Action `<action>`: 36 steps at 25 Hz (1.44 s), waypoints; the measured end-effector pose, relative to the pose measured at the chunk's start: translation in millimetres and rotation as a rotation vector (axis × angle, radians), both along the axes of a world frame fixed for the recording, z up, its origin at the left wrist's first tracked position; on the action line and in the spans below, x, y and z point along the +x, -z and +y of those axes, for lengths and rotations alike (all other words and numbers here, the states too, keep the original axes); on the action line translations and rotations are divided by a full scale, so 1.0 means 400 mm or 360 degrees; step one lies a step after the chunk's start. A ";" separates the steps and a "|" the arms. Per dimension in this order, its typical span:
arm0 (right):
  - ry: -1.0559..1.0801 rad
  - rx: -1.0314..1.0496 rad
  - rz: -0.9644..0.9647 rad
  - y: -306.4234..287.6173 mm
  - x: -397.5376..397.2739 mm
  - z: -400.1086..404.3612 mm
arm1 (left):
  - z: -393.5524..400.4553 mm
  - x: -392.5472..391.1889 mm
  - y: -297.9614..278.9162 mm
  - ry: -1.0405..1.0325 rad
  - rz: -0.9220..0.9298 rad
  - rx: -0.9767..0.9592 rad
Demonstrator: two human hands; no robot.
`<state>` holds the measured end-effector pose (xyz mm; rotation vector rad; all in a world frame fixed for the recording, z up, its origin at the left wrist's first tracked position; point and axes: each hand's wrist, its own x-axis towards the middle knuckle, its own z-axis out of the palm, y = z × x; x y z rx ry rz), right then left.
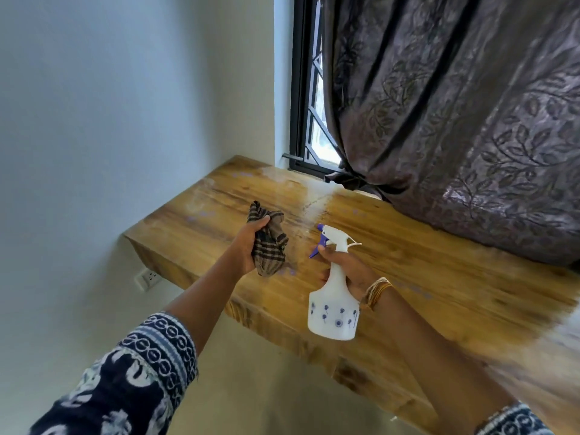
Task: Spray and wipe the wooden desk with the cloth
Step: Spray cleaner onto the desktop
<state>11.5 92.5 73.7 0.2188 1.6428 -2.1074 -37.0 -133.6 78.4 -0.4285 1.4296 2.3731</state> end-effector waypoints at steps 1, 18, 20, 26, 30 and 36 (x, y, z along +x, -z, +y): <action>-0.0057 -0.0094 0.0019 0.003 -0.025 0.000 | 0.002 -0.024 0.005 -0.0019 0.0002 0.0043; -0.0048 0.0368 0.0295 0.024 -0.349 -0.184 | -0.117 -0.375 0.053 0.0224 0.0116 0.0329; 0.0025 0.0384 0.0267 0.021 -0.374 -0.209 | -0.137 -0.402 0.061 0.0271 0.0111 0.0329; 0.0193 0.0627 0.0452 0.049 -0.432 -0.267 | -0.169 -0.478 0.082 0.0402 0.0199 0.0308; 0.0284 0.0689 0.0516 0.045 -0.450 -0.272 | -0.174 -0.503 0.096 0.0407 0.0175 0.0271; 0.0279 0.0596 0.0468 0.043 -0.450 -0.269 | -0.172 -0.501 0.097 0.0413 0.0145 0.0232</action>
